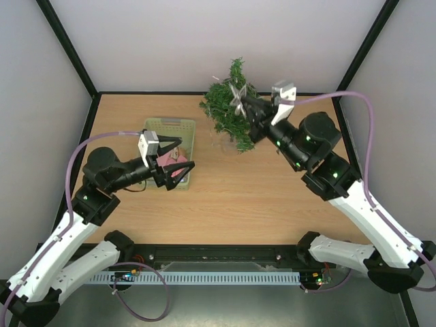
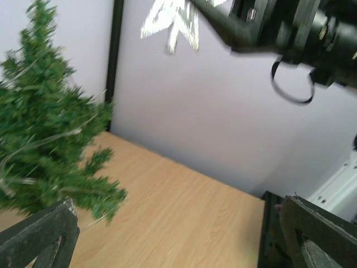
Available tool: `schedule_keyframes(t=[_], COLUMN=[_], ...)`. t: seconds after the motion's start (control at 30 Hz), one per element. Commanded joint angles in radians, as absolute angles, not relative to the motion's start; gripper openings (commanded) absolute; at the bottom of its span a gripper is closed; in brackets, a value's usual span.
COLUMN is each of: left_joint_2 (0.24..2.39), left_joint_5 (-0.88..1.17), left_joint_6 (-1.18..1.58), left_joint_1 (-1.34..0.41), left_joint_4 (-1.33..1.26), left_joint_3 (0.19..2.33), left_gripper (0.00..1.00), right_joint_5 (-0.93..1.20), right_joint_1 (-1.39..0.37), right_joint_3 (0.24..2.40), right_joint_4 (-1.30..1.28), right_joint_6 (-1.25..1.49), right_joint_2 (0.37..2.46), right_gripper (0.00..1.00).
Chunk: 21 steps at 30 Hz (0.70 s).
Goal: Decorate the small christmas tree
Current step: Place the decoration item on the Christmas tree.
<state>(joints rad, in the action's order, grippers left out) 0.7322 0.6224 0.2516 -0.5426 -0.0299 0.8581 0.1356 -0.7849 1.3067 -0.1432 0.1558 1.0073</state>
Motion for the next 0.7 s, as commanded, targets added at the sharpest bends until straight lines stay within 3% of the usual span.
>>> schedule_keyframes(t=[0.0, 0.33, 0.67], left_joint_2=[0.704, 0.664, 0.608], left_joint_5=[0.488, 0.405, 0.387], left_joint_6=[0.175, 0.161, 0.132], left_joint_1=[-0.539, -0.539, -0.540], left_joint_4=[0.063, 0.075, 0.066], left_joint_3=[0.807, 0.699, 0.647], left_gripper=[1.00, 1.00, 1.00], right_joint_5=[-0.129, -0.184, 0.140], right_joint_1=[-0.783, -0.762, -0.547], right_joint_3=[1.440, 1.600, 1.604], right_joint_4=[-0.056, 0.104, 0.262], right_joint_6=[0.074, -0.063, 0.064], right_joint_2=[1.119, 1.300, 1.372], right_gripper=[0.02, 0.02, 0.02])
